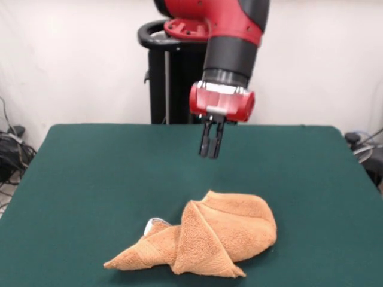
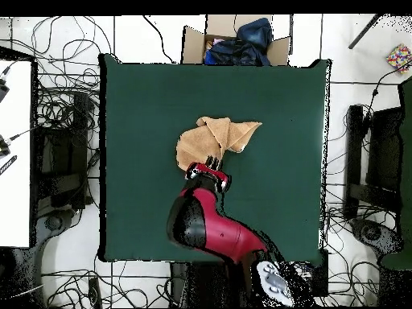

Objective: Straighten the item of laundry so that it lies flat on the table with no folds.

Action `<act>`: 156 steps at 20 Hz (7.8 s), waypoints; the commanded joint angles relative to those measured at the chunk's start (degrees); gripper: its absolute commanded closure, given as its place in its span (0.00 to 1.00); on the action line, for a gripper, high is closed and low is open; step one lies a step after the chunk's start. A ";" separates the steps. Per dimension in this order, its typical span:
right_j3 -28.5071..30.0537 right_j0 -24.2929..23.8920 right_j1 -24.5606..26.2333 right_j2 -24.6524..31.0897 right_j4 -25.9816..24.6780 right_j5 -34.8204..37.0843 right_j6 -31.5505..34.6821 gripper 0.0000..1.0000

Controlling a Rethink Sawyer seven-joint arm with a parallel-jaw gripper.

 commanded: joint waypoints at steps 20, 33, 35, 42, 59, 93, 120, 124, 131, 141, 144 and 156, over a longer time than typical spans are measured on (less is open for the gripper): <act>6.05 -2.53 0.79 2.13 -2.19 -4.41 15.91 0.00; 3.23 -3.83 6.97 4.68 -4.14 -13.44 19.59 0.00; 2.16 -4.32 8.95 5.17 -4.86 -15.07 19.87 0.00; -1.99 -6.03 16.08 8.23 -6.95 -20.19 21.43 0.00; -9.21 -10.40 25.88 12.60 -11.80 -27.48 18.79 0.00; -13.65 -8.63 22.36 6.05 -10.52 -19.76 7.76 0.00; -8.61 -9.86 17.89 8.02 -8.86 -7.94 11.68 0.00; -9.52 -10.69 18.47 7.93 -10.64 -8.79 11.15 0.00; -10.49 -11.81 18.04 6.38 -13.24 -8.68 8.74 0.00; -11.36 -12.45 17.49 4.21 -16.13 -6.94 6.04 0.00; -11.54 -12.68 17.61 4.08 -16.83 -6.97 6.32 0.00; -13.14 -13.88 20.60 5.15 -19.09 -11.22 8.66 0.00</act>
